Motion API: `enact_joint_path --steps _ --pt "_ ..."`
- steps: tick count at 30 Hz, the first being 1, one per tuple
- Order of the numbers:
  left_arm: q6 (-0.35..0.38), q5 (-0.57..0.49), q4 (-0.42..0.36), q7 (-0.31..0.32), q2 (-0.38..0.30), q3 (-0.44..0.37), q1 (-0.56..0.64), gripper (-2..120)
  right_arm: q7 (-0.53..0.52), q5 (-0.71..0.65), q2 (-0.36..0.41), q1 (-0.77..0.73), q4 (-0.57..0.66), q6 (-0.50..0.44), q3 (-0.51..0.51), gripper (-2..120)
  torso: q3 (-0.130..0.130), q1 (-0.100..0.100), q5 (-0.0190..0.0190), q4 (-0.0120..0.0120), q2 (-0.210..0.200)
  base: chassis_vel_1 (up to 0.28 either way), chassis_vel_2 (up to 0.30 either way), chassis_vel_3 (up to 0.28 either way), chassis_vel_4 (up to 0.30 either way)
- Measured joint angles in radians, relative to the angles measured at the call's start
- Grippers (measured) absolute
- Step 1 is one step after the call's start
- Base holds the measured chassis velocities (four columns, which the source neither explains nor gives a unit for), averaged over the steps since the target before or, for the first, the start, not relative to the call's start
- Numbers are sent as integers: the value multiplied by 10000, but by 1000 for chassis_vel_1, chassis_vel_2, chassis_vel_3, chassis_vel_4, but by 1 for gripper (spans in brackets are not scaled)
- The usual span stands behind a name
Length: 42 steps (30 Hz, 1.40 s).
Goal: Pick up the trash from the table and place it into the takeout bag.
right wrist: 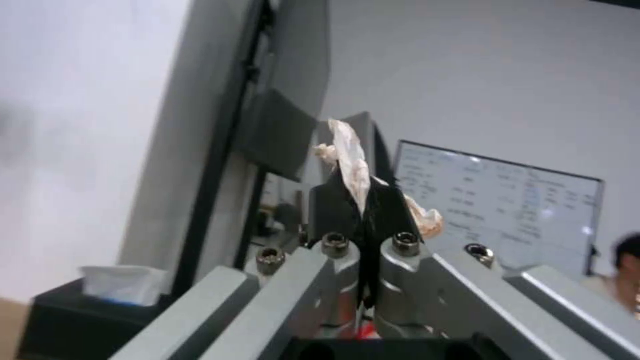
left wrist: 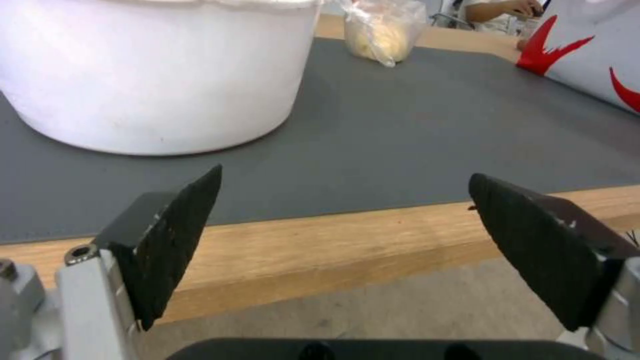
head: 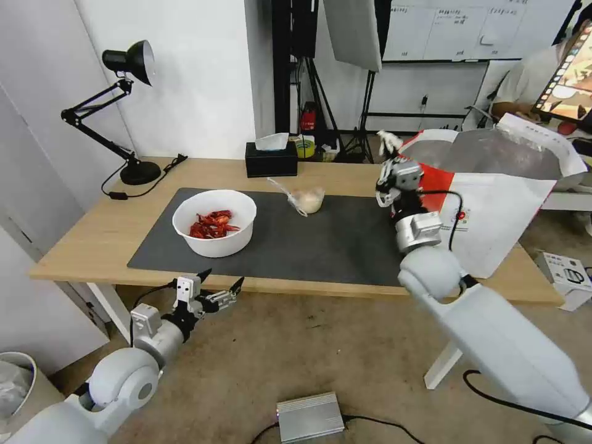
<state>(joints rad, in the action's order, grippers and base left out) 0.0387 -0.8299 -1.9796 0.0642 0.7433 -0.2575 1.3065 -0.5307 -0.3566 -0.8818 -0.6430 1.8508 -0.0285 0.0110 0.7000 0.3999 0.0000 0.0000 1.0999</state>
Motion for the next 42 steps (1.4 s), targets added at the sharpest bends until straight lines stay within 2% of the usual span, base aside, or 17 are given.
enact_joint_path --steps 8,13,34,38,40,42 --pt "4 17 39 3 33 54 -30 100 -1191 -1299 267 -92 465 1092 -410 0 0 0 1 -1 1 0 0 0 0" --pt "6 63 53 5 87 89 -14 100 -1676 -2009 269 -193 524 1412 -742 0 0 1 1 -1 0 0 0 0 0" --pt "7 167 54 11 185 107 99 100 -2736 -3510 174 -315 672 1674 -1193 0 0 1 0 0 1 0 0 0 0" --pt "7 167 36 11 181 112 93 100 -2760 -3518 160 -346 707 1674 -1193 7 0 2 0 -1 1 0 0 0 0" --pt "6 168 34 11 180 113 94 100 -2756 -3520 134 -403 757 1674 -1192 21 0 2 0 0 1 0 0 0 0" --pt "6 168 35 11 180 113 100 100 -2746 -3518 132 -425 782 1674 -1192 24 0 2 0 0 1 0 0 0 0"
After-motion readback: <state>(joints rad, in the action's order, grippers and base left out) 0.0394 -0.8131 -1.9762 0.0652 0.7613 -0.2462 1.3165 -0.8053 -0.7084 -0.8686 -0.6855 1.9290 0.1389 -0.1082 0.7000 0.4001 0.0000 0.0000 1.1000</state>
